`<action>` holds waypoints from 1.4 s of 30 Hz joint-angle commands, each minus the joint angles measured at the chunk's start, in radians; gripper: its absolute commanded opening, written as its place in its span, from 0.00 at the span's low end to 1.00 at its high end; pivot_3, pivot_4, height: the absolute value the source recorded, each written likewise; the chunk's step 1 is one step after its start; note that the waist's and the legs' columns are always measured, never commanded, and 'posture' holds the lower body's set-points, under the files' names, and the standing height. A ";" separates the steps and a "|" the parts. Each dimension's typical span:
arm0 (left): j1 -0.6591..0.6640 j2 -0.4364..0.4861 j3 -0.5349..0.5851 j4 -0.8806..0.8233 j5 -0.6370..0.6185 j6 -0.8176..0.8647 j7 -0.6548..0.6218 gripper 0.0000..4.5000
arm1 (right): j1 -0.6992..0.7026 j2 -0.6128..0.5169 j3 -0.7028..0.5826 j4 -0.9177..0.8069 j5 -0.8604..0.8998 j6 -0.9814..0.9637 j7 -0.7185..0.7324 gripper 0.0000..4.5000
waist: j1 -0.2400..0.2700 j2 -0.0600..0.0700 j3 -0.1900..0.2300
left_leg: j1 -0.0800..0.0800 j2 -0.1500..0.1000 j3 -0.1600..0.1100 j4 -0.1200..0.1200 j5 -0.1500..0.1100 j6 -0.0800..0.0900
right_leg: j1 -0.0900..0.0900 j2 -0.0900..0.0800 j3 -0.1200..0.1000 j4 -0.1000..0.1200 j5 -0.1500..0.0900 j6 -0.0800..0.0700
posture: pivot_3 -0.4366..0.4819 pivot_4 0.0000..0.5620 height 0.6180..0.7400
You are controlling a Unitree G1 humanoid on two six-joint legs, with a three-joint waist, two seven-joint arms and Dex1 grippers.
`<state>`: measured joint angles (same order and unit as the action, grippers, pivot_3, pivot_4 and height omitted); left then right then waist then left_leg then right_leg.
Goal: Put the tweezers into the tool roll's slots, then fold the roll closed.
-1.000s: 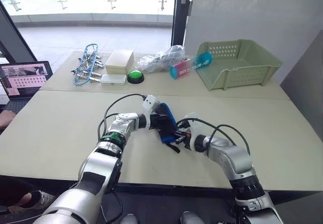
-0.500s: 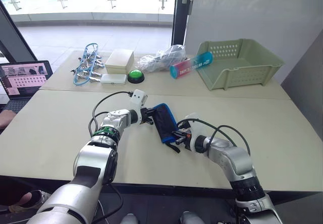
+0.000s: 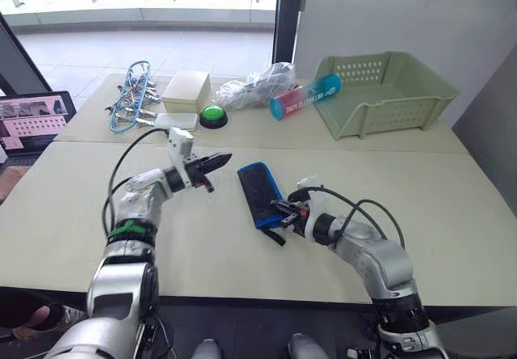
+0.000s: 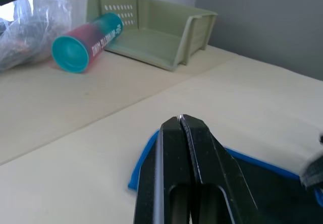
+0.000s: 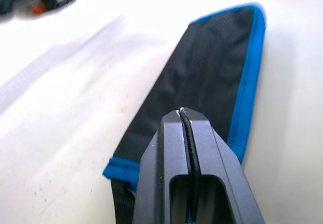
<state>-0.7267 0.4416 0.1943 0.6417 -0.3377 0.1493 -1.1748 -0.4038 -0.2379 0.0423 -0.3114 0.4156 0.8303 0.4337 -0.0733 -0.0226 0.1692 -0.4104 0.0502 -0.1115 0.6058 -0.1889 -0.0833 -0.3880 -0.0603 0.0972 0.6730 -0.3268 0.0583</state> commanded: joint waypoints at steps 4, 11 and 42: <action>0.266 0.197 0.094 -0.380 -0.109 0.161 -0.014 0.34 | 0.045 -0.100 -0.217 -0.187 0.163 0.068 0.029 0.33 | 0.007 -0.001 0.003 | 0.000 0.000 0.000 0.000 0.000 0.000 | 0.000 0.000 0.000 0.000 0.000 0.000 | 0.48 0.27 1.00; 0.573 0.334 0.302 -0.501 -0.181 0.221 0.015 0.85 | 0.335 -0.333 -0.424 -0.075 0.125 -0.154 0.248 0.87 | 0.020 0.000 0.003 | 0.000 0.000 0.000 0.000 0.000 0.000 | 0.001 0.000 0.000 -0.004 0.000 0.000 | 0.48 0.27 1.00; 0.874 0.362 0.466 -0.662 -0.234 0.250 0.210 0.99 | 0.454 -0.479 -0.531 0.246 0.108 -0.412 0.414 1.00 | 0.011 0.000 0.004 | 0.004 0.001 0.002 0.000 -0.003 0.004 | 0.005 0.000 0.001 -0.006 0.000 -0.002 | 0.48 0.27 1.00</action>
<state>0.1522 0.7907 0.6316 0.0110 -0.5535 0.3986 -0.9701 0.0515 -0.6977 -0.4621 -0.0299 0.4964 0.4164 0.8435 -0.0623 -0.0229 0.1733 -0.4065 0.0514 -0.1096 0.6060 -0.1914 -0.0794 -0.3828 -0.0605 0.0984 0.6665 -0.3264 0.0568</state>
